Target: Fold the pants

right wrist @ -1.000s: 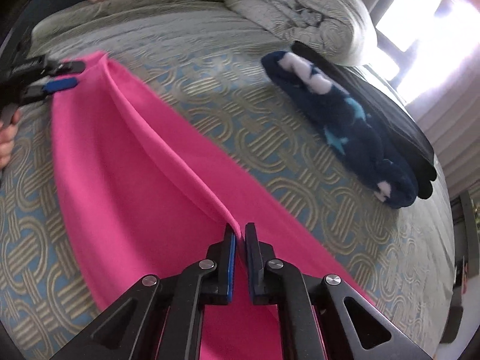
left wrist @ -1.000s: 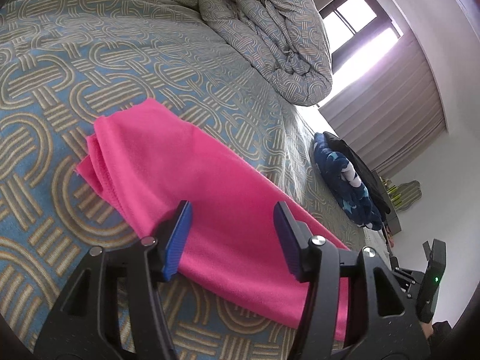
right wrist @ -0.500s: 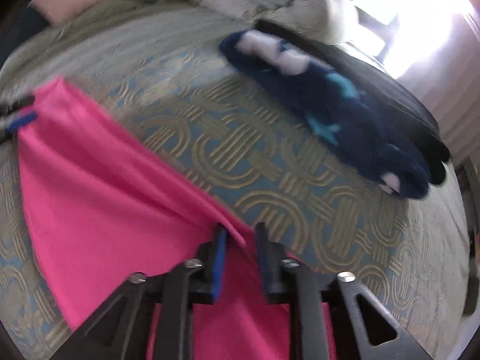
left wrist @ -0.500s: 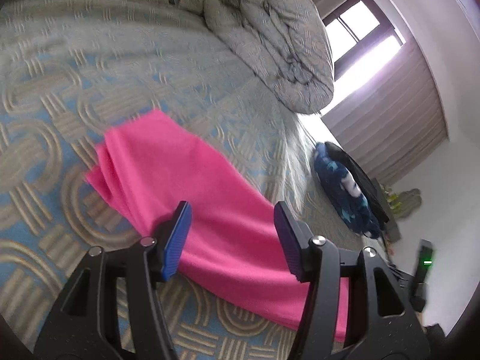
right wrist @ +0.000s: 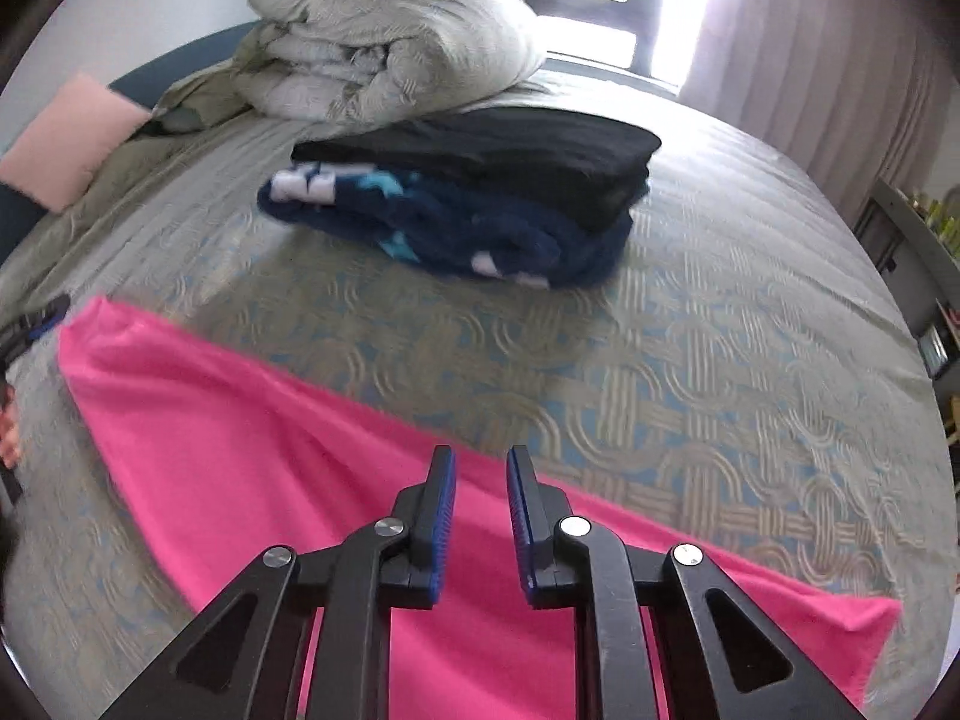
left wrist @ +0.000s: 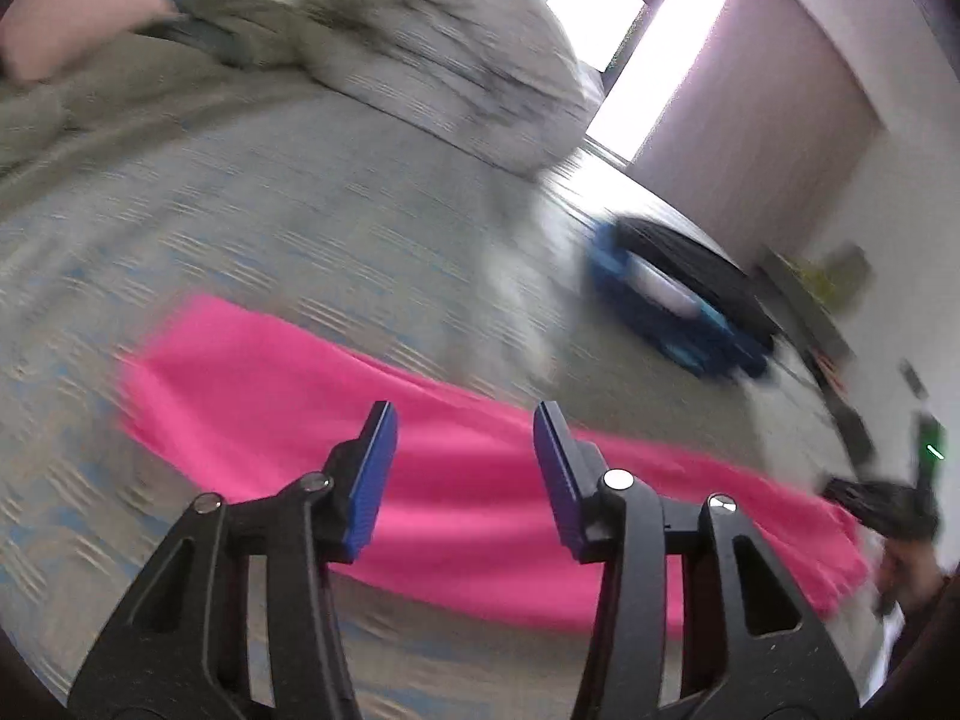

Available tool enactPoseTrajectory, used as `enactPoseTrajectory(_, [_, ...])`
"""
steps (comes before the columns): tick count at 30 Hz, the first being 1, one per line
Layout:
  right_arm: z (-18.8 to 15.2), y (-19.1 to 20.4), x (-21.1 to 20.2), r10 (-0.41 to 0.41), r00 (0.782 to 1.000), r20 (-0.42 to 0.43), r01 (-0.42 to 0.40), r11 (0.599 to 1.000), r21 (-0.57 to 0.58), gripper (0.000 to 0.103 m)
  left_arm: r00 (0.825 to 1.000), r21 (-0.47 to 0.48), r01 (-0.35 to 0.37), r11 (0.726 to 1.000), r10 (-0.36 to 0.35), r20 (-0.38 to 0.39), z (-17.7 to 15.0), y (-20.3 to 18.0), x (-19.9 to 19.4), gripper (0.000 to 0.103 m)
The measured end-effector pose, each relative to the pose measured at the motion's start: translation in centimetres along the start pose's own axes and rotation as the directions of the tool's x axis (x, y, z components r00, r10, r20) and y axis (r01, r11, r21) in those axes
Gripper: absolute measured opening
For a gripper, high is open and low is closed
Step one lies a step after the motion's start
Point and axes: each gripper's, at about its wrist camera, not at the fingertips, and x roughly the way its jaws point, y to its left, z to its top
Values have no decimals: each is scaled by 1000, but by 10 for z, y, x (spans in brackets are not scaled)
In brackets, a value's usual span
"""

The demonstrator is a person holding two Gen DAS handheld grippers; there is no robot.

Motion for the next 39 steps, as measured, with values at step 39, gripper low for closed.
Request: enactPoseTrajectory(39, [15, 117, 16, 294, 954, 54, -297, 953, 64, 30, 934, 121, -189, 974, 217, -284, 34, 26, 43, 51])
